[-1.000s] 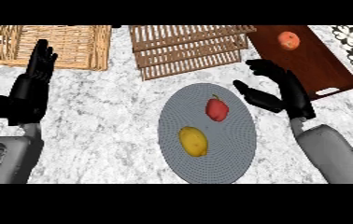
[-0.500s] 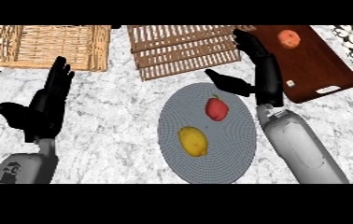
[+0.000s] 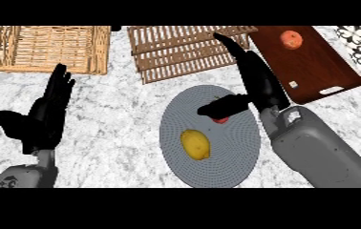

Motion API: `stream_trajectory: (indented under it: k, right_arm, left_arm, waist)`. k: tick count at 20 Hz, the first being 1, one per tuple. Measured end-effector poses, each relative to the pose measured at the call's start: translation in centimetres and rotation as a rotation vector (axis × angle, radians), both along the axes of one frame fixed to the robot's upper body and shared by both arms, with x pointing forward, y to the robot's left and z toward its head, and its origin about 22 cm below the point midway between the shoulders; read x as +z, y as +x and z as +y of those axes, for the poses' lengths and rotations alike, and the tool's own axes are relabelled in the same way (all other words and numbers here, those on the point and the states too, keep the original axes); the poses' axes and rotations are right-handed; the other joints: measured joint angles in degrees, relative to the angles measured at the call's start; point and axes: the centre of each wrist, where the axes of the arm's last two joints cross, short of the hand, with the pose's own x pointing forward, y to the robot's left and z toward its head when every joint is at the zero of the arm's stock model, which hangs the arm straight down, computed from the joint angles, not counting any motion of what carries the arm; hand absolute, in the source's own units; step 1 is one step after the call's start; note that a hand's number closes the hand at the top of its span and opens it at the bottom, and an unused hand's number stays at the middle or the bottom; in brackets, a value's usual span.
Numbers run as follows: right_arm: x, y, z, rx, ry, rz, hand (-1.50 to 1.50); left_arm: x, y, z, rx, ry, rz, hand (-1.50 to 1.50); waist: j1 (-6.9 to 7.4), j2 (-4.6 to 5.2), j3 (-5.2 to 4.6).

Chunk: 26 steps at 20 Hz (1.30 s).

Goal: Pick the bell pepper from the placemat and place it in the tiered shelf

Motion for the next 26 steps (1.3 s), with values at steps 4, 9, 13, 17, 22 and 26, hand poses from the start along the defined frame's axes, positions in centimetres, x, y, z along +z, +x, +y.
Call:
stream_trajectory:
  k: [4, 9, 13, 17, 22, 26]
  right_arm:
    - [1.4, 0.1, 2.1, 0.001, -0.288, 0.076, -1.50]
    - [1.6, 0.5, 5.8, -0.016, -0.565, 0.128, -1.50]
    - [1.2, 0.8, 8.8, -0.022, -0.652, 0.157, -1.50]
    - [-0.3, 1.2, 10.1, -0.036, -0.740, 0.187, -1.50]
    - [-2.3, 1.9, 10.8, -0.064, -0.865, 0.224, -1.50]
    - [-3.6, 2.4, 10.8, -0.091, -0.939, 0.265, -1.50]
  left_arm:
    - [0.2, -0.2, -0.5, -0.015, -0.003, -0.005, 0.00]
    - [0.3, -0.2, -1.0, -0.023, 0.004, -0.006, 0.00]
    - [0.4, -0.4, -1.3, -0.023, -0.001, -0.006, 0.00]
    - [0.5, -0.7, -0.6, -0.013, 0.005, -0.011, 0.00]
    - [0.7, -0.3, -0.4, -0.006, 0.002, -0.008, 0.00]
    - [0.4, -0.6, -0.6, -0.003, 0.001, -0.009, 0.00]
  waist:
    - [0.72, 0.00, -0.09]
    - [1.23, 0.29, -0.04]
    - [1.10, 0.42, 0.04]
    - [0.86, 0.48, 0.08]
    - [0.31, 0.50, 0.09]
    - [0.08, 0.40, 0.10]
